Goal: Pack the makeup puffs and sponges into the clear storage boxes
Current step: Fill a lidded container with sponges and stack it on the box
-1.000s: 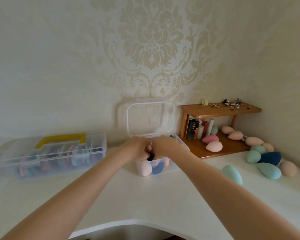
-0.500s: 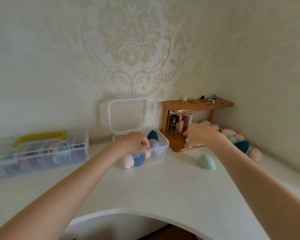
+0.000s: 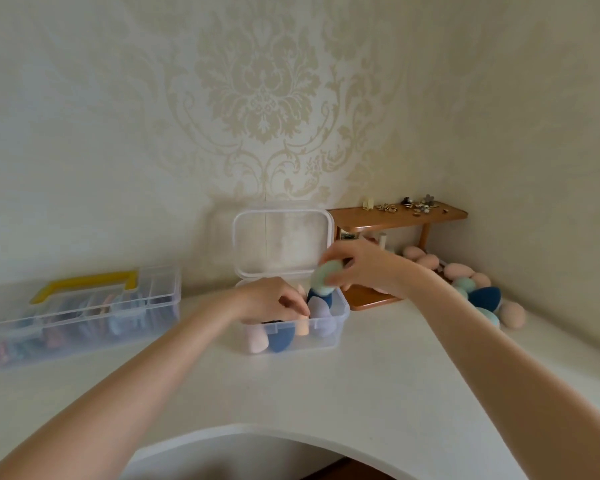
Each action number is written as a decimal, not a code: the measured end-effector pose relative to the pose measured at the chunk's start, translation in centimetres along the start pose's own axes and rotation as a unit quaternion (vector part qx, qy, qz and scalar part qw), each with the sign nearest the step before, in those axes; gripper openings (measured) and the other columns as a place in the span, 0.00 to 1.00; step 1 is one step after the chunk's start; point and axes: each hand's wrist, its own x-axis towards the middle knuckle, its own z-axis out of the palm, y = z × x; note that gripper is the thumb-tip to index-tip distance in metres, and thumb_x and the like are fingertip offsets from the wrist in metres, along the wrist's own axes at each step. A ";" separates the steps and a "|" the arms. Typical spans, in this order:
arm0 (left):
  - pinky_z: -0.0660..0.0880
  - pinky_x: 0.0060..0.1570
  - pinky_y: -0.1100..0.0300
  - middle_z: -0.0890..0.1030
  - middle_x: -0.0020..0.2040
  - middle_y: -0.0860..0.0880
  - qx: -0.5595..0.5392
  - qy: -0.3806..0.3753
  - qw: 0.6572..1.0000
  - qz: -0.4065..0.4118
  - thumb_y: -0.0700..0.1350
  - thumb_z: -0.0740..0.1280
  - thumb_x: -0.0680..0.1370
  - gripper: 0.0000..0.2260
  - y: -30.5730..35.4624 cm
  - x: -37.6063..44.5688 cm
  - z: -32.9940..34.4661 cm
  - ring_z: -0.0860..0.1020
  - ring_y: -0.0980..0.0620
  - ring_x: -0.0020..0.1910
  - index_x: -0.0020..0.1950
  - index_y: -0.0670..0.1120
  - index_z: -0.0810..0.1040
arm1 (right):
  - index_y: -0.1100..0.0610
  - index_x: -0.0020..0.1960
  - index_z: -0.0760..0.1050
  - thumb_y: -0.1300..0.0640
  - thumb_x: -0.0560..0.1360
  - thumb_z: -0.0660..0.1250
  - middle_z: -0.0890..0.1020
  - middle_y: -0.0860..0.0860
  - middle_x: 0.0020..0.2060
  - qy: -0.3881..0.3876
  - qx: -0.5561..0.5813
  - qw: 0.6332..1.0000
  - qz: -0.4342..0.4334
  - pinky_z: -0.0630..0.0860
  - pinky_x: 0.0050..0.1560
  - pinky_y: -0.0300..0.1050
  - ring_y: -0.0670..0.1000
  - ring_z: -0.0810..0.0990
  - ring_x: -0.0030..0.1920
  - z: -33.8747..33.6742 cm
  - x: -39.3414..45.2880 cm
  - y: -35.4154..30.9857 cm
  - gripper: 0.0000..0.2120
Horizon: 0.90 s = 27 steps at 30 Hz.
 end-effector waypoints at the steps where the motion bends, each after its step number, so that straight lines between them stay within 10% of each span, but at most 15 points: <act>1: 0.65 0.36 0.72 0.74 0.32 0.63 0.017 0.002 1.000 -0.008 0.48 0.62 0.78 0.08 0.0 0.2 0.1 0.71 0.64 0.32 0.50 0.50 0.80 | 0.55 0.57 0.76 0.60 0.73 0.69 0.78 0.47 0.46 -0.055 0.005 0.998 -0.005 0.75 0.42 0.33 0.42 0.78 0.39 0.6 0.1 -0.3 0.12; 6: 0.65 0.31 0.73 0.64 0.31 0.54 0.055 -0.001 0.998 -0.004 0.46 0.60 0.79 0.08 -0.2 0.8 0.1 0.65 0.61 0.30 0.46 0.43 0.76 | 0.51 0.49 0.80 0.55 0.73 0.70 0.85 0.53 0.46 -0.118 -0.005 0.991 0.059 0.78 0.52 0.50 0.44 0.81 0.37 2.3 1.8 0.5 0.05; 12: 0.63 0.37 0.67 0.71 0.32 0.59 0.030 -0.030 0.999 -0.002 0.45 0.61 0.77 0.06 -1.1 1.2 -0.2 0.69 0.60 0.33 0.49 0.55 0.77 | 0.63 0.39 0.75 0.53 0.74 0.68 0.73 0.52 0.31 -0.135 -0.189 0.971 0.063 0.63 0.31 0.35 0.49 0.70 0.33 4.6 2.7 -1.1 0.13; 18: 0.65 0.40 0.67 0.73 0.35 0.63 0.003 -0.047 0.999 -0.027 0.49 0.63 0.77 0.06 -1.4 1.8 -0.3 0.72 0.61 0.37 0.43 0.61 0.76 | 0.60 0.35 0.68 0.58 0.74 0.66 0.68 0.50 0.29 -0.100 -0.283 0.953 0.039 0.67 0.42 0.40 0.53 0.72 0.40 6.3 3.8 -1.5 0.12; 24: 0.67 0.37 0.74 0.74 0.34 0.64 -0.061 -0.050 0.997 -0.027 0.42 0.68 0.75 0.08 -1.5 2.4 -1.1 0.74 0.66 0.35 0.47 0.57 0.79 | 0.62 0.54 0.79 0.50 0.70 0.73 0.81 0.50 0.34 -0.173 -0.078 0.976 0.109 0.78 0.44 0.36 0.47 0.80 0.35 2.9 3.9 -1.3 0.18; 27: 0.68 0.38 0.81 0.76 0.38 0.66 -0.061 -0.069 0.996 -0.014 0.42 0.69 0.74 0.11 -1.2 2.6 -1.5 0.74 0.74 0.34 0.56 0.51 0.80 | 0.60 0.48 0.77 0.54 0.75 0.68 0.84 0.53 0.38 -0.062 -0.031 0.991 0.117 0.77 0.38 0.35 0.47 0.82 0.35 0.1 4.3 0.3 0.09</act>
